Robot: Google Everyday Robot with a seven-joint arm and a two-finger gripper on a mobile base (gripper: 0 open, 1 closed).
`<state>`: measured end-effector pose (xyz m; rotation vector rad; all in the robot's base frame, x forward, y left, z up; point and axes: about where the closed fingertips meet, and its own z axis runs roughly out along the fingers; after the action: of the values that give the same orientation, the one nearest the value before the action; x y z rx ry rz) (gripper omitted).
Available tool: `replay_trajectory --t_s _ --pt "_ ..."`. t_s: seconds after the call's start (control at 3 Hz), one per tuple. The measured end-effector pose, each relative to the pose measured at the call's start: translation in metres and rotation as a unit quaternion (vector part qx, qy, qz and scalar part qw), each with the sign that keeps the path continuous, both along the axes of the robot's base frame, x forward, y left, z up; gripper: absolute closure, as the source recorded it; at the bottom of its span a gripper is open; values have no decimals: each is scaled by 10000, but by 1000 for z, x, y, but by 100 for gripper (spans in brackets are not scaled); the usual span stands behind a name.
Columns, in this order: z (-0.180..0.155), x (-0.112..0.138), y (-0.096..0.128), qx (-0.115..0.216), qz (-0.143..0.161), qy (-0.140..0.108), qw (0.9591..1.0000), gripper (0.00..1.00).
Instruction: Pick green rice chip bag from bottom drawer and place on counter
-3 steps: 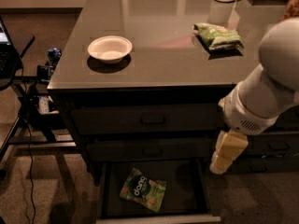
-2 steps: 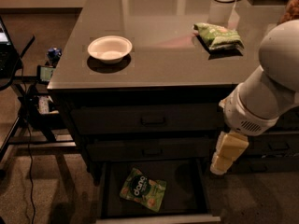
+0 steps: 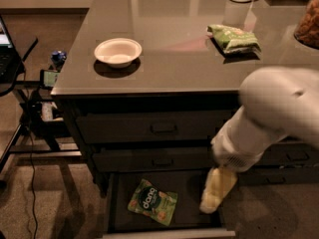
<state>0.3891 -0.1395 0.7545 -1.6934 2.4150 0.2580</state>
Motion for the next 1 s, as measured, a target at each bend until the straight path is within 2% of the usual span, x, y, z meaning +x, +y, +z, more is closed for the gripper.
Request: replay_trajectory --t_s 0.33,0.67,1.0 --pt "-71 -18 29 247 -2 505 9984 0" --pt "-71 -18 29 247 -2 505 9984 0" --pt "-112 -23 28 560 -107 690 9960 0"
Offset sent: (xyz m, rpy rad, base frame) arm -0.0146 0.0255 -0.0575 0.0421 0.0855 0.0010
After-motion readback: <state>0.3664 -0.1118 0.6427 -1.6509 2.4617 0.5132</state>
